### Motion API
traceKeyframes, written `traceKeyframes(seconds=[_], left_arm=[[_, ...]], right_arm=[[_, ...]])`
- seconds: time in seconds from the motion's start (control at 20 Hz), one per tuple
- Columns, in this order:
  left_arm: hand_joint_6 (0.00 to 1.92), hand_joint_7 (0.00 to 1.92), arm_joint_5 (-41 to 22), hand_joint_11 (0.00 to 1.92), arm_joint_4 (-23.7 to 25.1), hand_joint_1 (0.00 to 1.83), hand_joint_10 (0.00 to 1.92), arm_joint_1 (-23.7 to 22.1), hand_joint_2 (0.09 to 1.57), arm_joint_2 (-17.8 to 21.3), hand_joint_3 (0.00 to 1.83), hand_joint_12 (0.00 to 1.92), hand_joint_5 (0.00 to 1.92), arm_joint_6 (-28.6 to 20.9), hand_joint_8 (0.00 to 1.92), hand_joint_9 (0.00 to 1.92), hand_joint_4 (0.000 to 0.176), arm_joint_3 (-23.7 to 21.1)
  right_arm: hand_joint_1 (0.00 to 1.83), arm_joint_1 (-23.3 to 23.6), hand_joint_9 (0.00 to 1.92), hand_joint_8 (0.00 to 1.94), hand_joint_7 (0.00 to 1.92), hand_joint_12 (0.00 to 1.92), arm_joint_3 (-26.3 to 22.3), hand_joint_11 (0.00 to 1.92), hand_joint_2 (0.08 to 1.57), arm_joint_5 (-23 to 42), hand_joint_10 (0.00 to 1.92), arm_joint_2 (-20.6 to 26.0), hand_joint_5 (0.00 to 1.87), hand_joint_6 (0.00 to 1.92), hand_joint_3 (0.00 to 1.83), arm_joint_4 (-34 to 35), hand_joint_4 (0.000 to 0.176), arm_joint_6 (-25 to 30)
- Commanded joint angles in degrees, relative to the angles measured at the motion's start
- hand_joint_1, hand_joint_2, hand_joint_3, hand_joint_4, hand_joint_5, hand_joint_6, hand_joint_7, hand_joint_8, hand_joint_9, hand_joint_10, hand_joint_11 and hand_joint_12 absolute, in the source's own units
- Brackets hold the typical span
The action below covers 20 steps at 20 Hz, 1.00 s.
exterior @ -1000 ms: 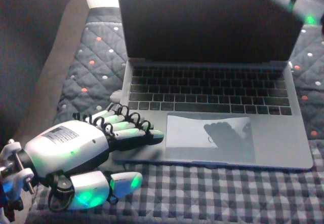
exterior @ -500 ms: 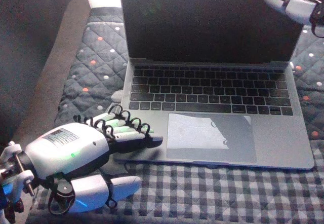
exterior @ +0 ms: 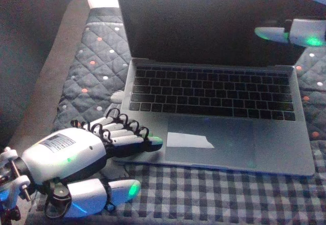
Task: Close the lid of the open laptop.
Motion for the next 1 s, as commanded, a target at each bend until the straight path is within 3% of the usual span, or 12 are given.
traceKeyframes(seconds=[0.0,0.1,0.2,0.4,0.5,0.55,0.6,0.65,0.7,0.75,0.85,0.95], left_arm=[[0.03,0.25,-3.3,0.00,-0.8,0.18,0.13,0.4,1.45,0.4,0.00,0.40,0.29,-0.6,0.00,0.08,0.039,-0.3],[0.03,0.26,-3.8,0.00,-1.3,0.18,0.14,0.7,1.46,0.7,0.00,0.39,0.29,-0.6,0.01,0.10,0.026,-0.4],[0.03,0.25,-4.5,0.00,-1.9,0.22,0.13,1.1,1.46,1.1,0.00,0.42,0.30,-0.5,0.00,0.09,0.023,-0.6],[0.02,0.23,-7.0,0.00,-3.2,0.22,0.11,1.9,1.46,2.2,0.00,0.42,0.29,-0.1,0.00,0.08,0.058,-1.4],[0.06,0.35,-9.6,0.00,-4.7,0.39,0.38,2.5,1.43,3.7,0.00,0.93,0.38,2.0,0.03,0.13,0.018,-2.6],[0.13,0.42,-11.9,0.00,-5.8,0.44,0.72,2.9,1.41,5.0,0.00,1.22,0.43,3.5,0.07,0.09,0.042,-3.6],[1.54,0.45,-13.8,0.00,-6.6,0.50,1.16,3.3,1.48,5.8,0.01,1.57,0.35,3.9,0.20,0.02,0.149,-4.1],[1.84,0.20,-15.9,0.00,-7.4,0.50,1.33,3.8,1.51,6.7,0.00,1.74,0.33,4.4,0.84,0.00,0.171,-4.6],[1.74,0.36,-20.4,0.06,-9.5,0.86,1.53,4.9,1.47,8.3,0.00,1.88,0.41,5.9,1.70,0.14,0.041,-5.6],[1.73,0.40,-22.5,0.14,-10.7,0.93,1.60,5.4,1.47,9.3,0.00,1.89,0.42,6.8,1.88,0.21,0.017,-6.2],[1.78,0.39,-27.4,0.20,-13.4,0.91,1.83,6.5,1.48,11.1,0.00,1.92,0.40,7.8,1.92,0.20,0.031,-6.6],[1.79,0.41,-29.0,0.08,-14.6,0.93,1.71,6.5,1.47,11.3,0.00,1.91,0.39,8.6,1.91,0.19,0.022,-6.4]], right_arm=[[0.54,-0.4,0.00,1.19,0.00,1.92,-0.1,0.02,1.16,7.1,1.58,0.8,0.00,1.32,0.00,-2.5,0.000,3.2],[0.55,-2.9,0.08,1.49,0.00,1.92,-0.3,0.11,1.19,9.4,1.81,1.3,0.00,1.12,0.00,-6.7,0.000,9.6],[0.59,-5.2,0.24,1.66,0.02,1.92,-0.7,0.26,1.14,11.7,1.87,1.9,0.00,1.28,0.00,-10.7,0.000,15.4],[0.69,-9.5,0.23,1.70,0.16,1.92,-3.4,0.27,1.21,16.8,1.90,3.9,0.00,1.39,0.01,-13.3,0.000,18.2],[0.63,-11.1,0.28,1.77,0.28,1.92,-4.4,0.26,1.28,17.9,1.92,4.7,0.01,1.74,0.04,-13.8,0.000,18.5],[0.64,-12.3,0.30,1.76,0.30,1.92,-4.6,0.31,1.31,18.7,1.92,5.1,0.05,1.75,0.04,-14.3,0.000,19.6],[0.96,-12.8,0.40,1.64,0.55,1.92,-4.7,0.42,1.40,18.9,1.87,5.2,0.26,1.89,0.02,-14.8,0.000,20.4],[1.00,-13.6,0.45,1.69,0.59,1.92,-4.7,0.44,1.44,19.0,1.81,5.3,0.27,1.91,0.01,-15.0,0.000,21.2],[0.62,-14.7,0.28,1.73,0.23,1.92,-4.8,0.34,1.32,18.9,1.86,5.5,0.05,1.70,0.00,-15.2,0.000,21.7],[0.50,-15.4,0.13,1.75,0.06,1.92,-4.8,0.19,1.34,18.9,1.87,5.5,0.01,1.58,0.00,-15.2,0.000,21.8],[0.43,-17.8,0.04,1.56,0.02,1.92,-4.8,0.09,1.34,18.8,1.73,5.4,0.00,1.39,0.00,-15.0,0.000,22.0],[0.38,-19.9,0.13,1.42,0.16,1.92,-4.8,0.04,1.29,18.6,1.62,5.2,0.00,1.43,0.00,-14.6,0.000,22.2]])
